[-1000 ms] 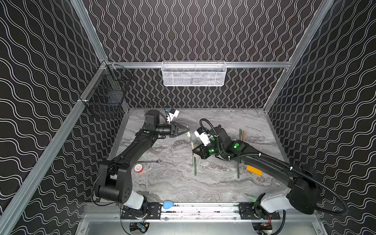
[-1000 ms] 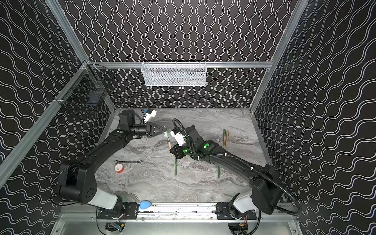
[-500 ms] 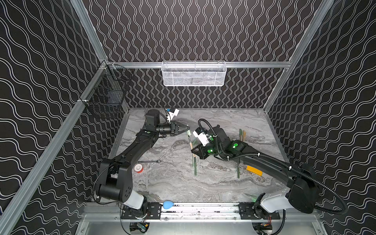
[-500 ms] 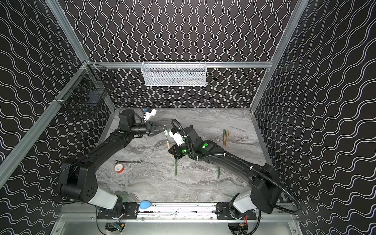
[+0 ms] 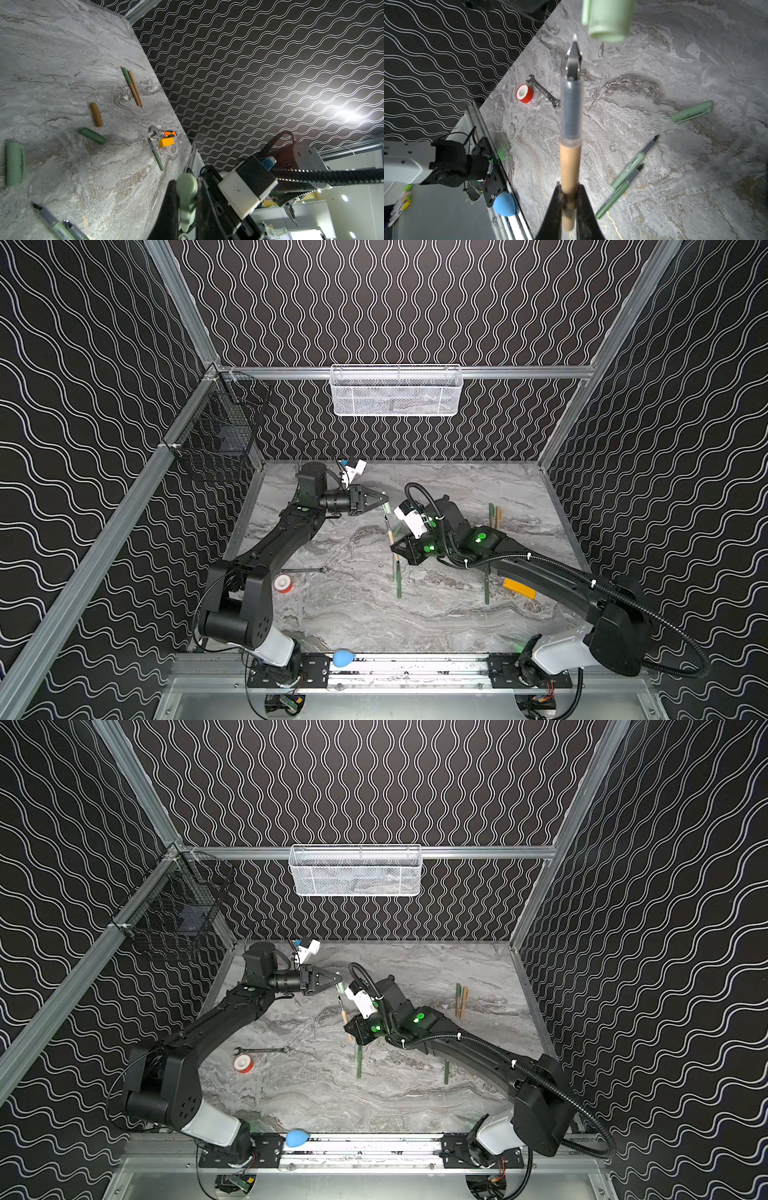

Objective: Insert the pens into the pen caps

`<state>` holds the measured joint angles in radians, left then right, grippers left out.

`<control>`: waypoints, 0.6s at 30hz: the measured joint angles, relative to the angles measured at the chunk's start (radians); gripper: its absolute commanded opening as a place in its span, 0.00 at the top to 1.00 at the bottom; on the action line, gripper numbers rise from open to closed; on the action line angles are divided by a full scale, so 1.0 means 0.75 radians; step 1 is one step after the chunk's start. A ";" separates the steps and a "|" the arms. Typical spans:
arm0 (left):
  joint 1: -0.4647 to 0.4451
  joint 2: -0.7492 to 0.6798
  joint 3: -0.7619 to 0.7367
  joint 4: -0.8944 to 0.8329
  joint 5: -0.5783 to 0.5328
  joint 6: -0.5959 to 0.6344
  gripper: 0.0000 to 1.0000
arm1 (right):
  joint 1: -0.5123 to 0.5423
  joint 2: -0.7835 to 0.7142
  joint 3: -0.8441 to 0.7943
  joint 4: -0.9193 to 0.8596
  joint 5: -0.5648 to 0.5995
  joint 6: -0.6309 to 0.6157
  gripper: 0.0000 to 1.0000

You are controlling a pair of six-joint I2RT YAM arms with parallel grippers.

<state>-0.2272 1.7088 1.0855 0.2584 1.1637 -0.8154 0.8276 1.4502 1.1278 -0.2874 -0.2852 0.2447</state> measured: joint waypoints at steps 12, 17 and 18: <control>0.032 -0.003 0.020 -0.138 0.050 0.089 1.00 | 0.002 -0.020 -0.003 0.001 0.025 -0.003 0.92; 0.035 -0.003 0.036 -0.190 0.065 0.134 1.00 | 0.002 -0.029 -0.012 0.001 0.030 -0.002 0.92; 0.035 -0.003 0.036 -0.191 0.066 0.134 1.00 | 0.002 -0.029 -0.012 0.001 0.030 0.001 0.92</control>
<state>-0.2008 1.7069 1.1122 0.1150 1.2129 -0.7151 0.8291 1.4284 1.1191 -0.2867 -0.2626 0.2455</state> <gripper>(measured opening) 0.112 0.120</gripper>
